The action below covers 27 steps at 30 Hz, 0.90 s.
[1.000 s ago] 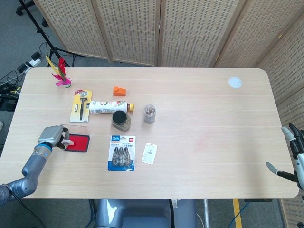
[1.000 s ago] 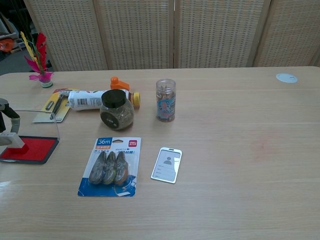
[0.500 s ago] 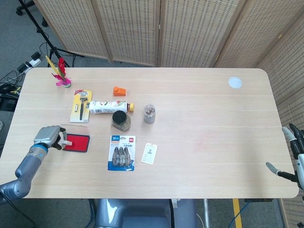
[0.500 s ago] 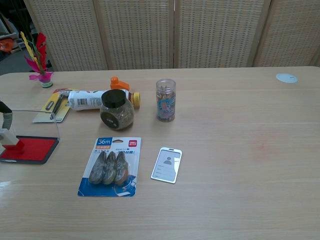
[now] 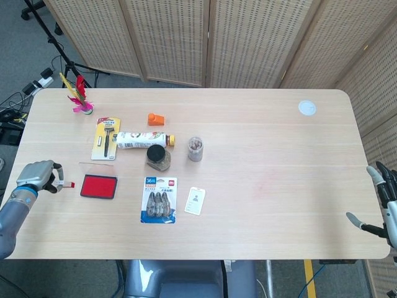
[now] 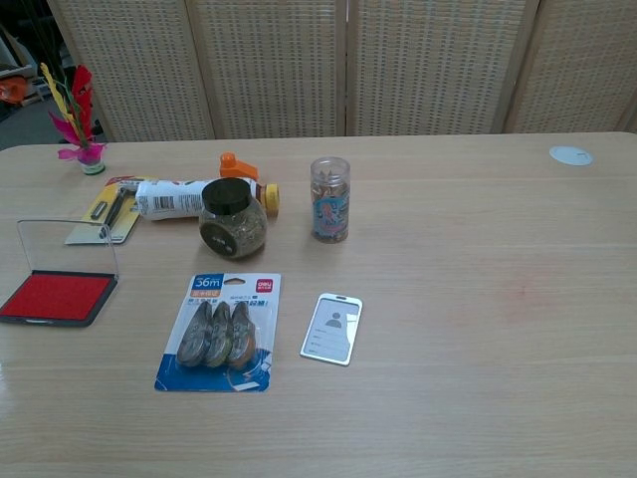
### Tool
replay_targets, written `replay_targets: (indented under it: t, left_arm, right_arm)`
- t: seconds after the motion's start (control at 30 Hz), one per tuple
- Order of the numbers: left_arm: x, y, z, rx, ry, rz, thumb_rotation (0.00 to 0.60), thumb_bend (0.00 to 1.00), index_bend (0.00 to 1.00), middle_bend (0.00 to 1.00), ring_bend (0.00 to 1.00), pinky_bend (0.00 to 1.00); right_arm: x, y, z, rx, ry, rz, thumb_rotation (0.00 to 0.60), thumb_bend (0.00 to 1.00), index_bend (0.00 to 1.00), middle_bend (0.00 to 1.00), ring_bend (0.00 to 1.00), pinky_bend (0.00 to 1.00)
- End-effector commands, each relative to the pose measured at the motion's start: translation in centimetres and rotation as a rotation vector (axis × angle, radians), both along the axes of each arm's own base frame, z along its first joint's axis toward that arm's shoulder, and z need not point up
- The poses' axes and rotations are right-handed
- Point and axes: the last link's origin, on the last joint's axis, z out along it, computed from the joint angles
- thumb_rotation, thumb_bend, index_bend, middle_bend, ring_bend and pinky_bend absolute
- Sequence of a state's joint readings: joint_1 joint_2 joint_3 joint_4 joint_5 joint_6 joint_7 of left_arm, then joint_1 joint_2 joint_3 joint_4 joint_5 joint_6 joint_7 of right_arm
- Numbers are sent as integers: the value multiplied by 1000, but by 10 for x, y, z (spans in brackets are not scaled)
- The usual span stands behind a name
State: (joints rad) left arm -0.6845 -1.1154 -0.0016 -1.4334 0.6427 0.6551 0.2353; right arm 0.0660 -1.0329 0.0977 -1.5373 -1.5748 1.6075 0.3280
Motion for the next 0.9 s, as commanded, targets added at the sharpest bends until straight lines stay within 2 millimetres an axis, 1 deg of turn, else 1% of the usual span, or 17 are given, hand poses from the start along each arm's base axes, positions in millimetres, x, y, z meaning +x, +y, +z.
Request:
replay_targets:
  t: [0.03, 0.17, 0.37, 0.57, 0.9]
  left_arm:
    - [-20, 0, -7, -14, -14, 51, 600, 415, 618, 1000, 978, 945]
    - [-28, 1, -10, -21, -14, 61, 600, 416, 618, 1000, 978, 945]
    - [-29, 3, -11, -14, -14, 48, 600, 416, 617, 1000, 978, 945]
    - [-39, 4, -21, -23, -13, 68, 600, 410, 618, 1000, 978, 945]
    - [-41, 5, -22, -25, -12, 70, 600, 403, 615, 999, 978, 945]
  right_arm:
    - [0, 0, -1, 1, 3, -2, 600, 0, 0, 0, 0, 0]
    - [-1, -2, -3, 7, 8, -7, 600, 0, 0, 0, 0, 0]
    - [-1, -2, -3, 7, 9, -8, 600, 0, 0, 0, 0, 0]
    - [-1, -2, -2, 5, 7, -9, 600, 0, 0, 0, 0, 0]
    - [0, -1, -3, 7, 6, -7, 600, 0, 0, 0, 0, 0]
